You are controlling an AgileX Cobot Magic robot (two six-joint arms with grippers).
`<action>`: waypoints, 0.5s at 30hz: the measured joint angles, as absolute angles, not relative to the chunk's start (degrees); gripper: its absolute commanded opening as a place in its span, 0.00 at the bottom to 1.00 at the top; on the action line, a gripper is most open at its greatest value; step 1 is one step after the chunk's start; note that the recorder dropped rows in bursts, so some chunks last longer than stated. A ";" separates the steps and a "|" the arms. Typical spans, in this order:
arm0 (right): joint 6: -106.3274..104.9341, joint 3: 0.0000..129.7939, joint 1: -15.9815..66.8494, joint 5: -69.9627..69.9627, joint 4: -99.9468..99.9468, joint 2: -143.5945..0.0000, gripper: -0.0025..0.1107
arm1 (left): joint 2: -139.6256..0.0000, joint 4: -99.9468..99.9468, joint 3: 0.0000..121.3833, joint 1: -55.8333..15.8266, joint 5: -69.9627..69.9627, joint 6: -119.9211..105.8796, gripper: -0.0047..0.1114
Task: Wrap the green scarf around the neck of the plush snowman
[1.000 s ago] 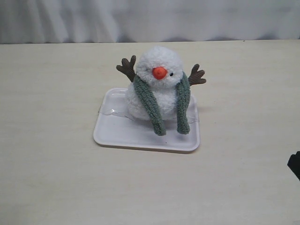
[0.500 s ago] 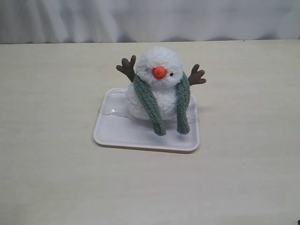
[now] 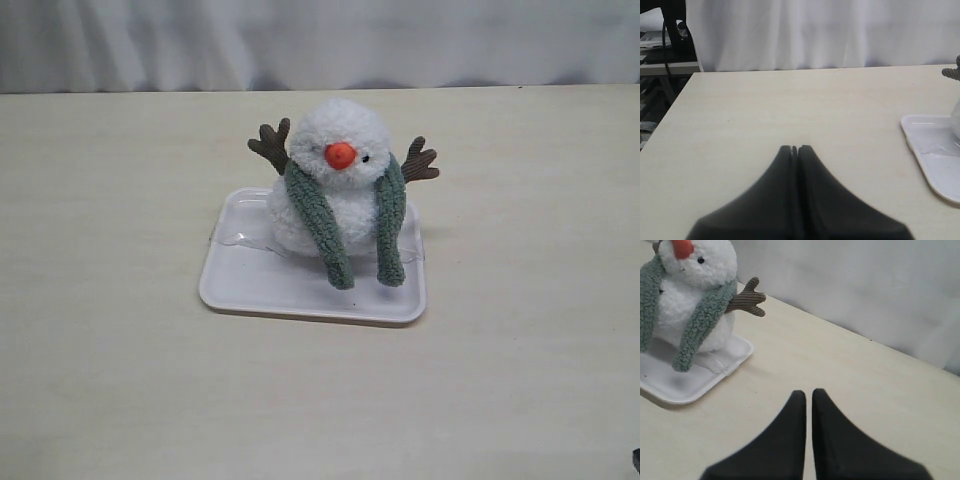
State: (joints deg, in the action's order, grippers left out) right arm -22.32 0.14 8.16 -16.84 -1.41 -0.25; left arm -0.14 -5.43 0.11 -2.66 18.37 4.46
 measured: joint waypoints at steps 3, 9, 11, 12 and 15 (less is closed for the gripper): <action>-15.73 0.14 8.05 -16.84 -0.97 -0.25 0.06 | -0.14 -5.43 0.11 -2.66 18.37 4.46 0.04; -5.62 0.14 2.39 -16.81 -0.85 -0.25 0.06 | -0.14 -5.43 0.11 -2.66 18.37 4.46 0.04; -4.41 0.14 -0.24 -16.81 -0.85 -0.25 0.06 | -0.14 -5.43 0.11 -2.66 18.37 4.46 0.04; -4.15 0.14 -1.38 -16.81 -0.85 -0.25 0.06 | -0.14 -5.43 0.11 -2.66 18.37 4.46 0.04; -3.67 0.14 -3.73 -16.81 -0.85 -0.25 0.06 | -0.14 -5.43 0.11 -2.66 18.37 4.46 0.04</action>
